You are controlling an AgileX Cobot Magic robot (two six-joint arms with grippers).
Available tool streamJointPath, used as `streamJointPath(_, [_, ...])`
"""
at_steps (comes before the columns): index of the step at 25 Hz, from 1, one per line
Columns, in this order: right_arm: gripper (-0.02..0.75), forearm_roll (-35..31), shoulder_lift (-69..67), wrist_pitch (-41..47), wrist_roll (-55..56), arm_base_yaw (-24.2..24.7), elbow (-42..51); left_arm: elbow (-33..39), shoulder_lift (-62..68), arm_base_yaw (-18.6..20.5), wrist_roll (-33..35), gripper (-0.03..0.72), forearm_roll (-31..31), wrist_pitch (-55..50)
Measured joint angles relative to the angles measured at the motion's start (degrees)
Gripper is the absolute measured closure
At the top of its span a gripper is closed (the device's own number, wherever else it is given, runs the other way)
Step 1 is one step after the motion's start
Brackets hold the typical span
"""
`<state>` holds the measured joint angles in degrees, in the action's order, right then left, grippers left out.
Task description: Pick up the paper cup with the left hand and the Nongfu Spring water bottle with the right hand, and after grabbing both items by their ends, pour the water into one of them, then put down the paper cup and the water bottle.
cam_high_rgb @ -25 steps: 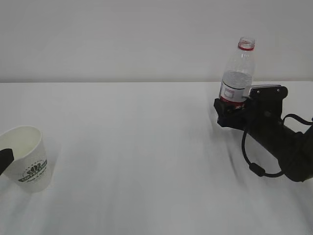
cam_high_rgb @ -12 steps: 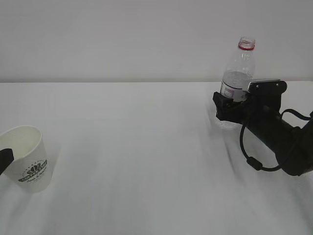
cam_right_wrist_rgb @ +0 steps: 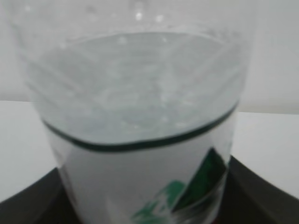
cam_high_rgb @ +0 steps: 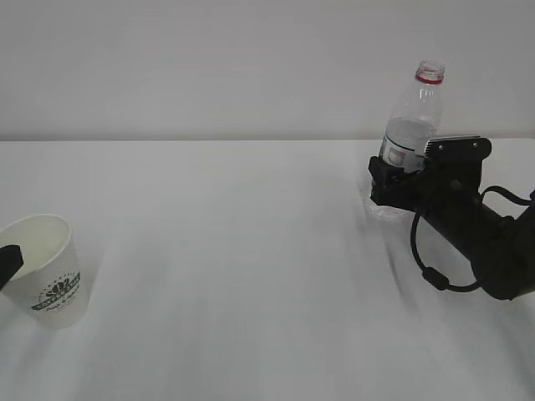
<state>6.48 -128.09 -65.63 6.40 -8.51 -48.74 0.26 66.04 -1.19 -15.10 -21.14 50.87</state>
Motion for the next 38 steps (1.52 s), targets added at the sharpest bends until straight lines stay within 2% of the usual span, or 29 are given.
streamJointPath(17, [0.212, 1.0, 0.0, 0.3, -1.9, 0.0, 0.0, 0.0, 0.0, 0.0, -0.1, 0.246, 0.0, 0.6])
streamJointPath(26, [0.212, 1.8, 3.5, 7.9, -2.1, 0.0, 0.0, 0.0, 0.0, 0.0, -0.1, 0.246, 0.0, 0.6])
streamJointPath(38, [0.214, 6.2, 6.6, 10.3, -2.1, 0.0, 2.7, 0.0, 0.0, 0.0, -0.1, 0.246, 0.0, 0.6])
